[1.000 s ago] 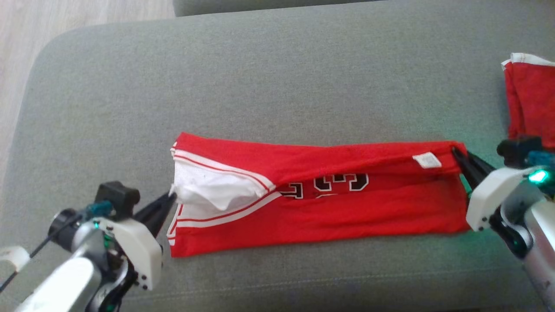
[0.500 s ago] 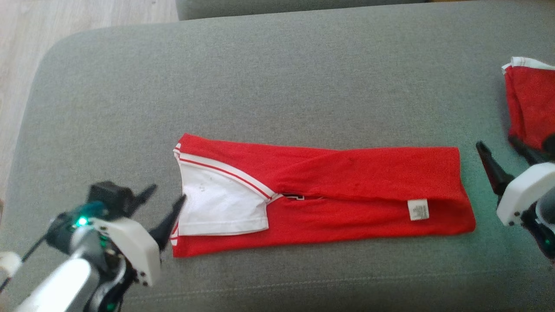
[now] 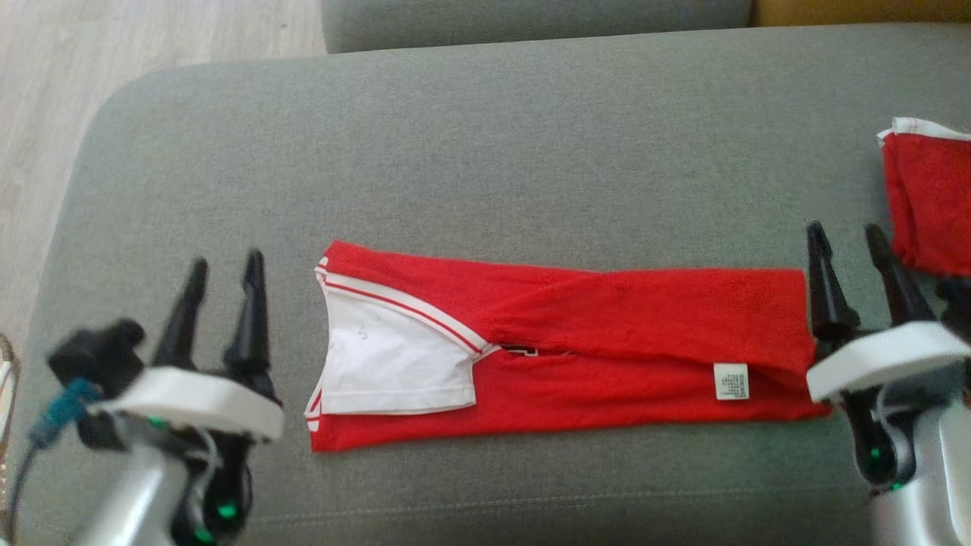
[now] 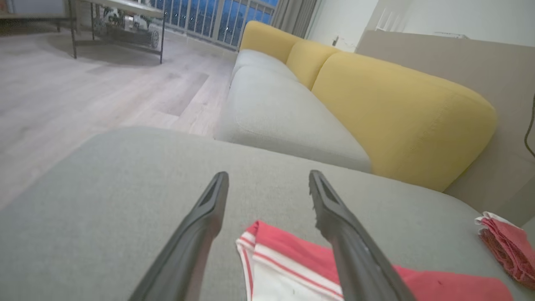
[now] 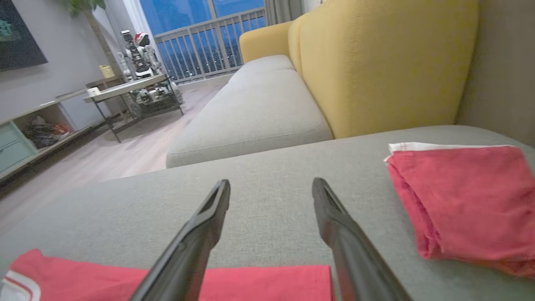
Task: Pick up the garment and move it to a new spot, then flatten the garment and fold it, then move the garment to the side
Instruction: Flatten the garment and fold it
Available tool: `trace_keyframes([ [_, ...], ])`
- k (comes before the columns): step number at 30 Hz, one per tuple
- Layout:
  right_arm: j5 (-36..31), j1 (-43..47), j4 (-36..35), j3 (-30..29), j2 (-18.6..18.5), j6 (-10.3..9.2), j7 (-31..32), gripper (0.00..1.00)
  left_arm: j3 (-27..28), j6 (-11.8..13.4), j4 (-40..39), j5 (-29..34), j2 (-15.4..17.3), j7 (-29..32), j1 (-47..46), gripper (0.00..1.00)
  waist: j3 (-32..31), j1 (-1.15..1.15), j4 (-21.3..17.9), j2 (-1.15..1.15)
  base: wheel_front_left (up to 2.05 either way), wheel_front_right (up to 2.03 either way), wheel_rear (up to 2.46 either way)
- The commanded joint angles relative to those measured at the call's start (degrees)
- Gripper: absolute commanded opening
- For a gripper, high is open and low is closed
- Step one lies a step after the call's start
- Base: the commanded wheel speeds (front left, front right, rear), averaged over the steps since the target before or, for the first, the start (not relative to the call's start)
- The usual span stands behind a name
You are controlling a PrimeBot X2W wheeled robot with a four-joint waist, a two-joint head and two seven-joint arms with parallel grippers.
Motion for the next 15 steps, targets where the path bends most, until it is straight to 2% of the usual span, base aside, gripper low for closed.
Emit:
trace_keyframes([
  [1,-1.47,0.18,-1.85,-0.42,0.72,-0.02,-1.86,1.00,3.27,-0.54,-0.23,1.03,-0.40,-0.76,-0.25,1.00,-0.03,0.00,0.22,0.00,0.00,0.00,0.00],
  [3,-1.58,1.12,-0.85,-1.72,1.90,-0.02,-2.97,1.00,5.08,-1.23,0.47,2.06,-3.15,-0.88,1.09,1.00,0.05,0.00,0.28,0.00,0.00,0.00,0.00],
  [4,-1.58,1.12,-0.85,-1.72,1.90,-0.02,-2.97,1.00,5.08,-1.23,0.47,2.06,-3.15,-0.88,1.09,1.00,0.05,0.00,0.28,0.00,0.00,0.00,0.00],
  [9,-0.61,2.39,2.31,-1.15,2.60,-0.02,-4.66,1.00,8.46,-4.79,2.72,5.65,-9.20,-0.92,4.08,1.00,0.84,0.00,0.14,0.00,0.00,0.00,0.00],
  [15,2.42,1.14,8.95,-0.66,2.64,-0.02,-6.05,1.00,12.00,-8.19,5.10,10.24,-11.42,-0.93,3.71,1.00,1.87,0.00,-0.14,0.00,0.00,0.00,0.00],
])
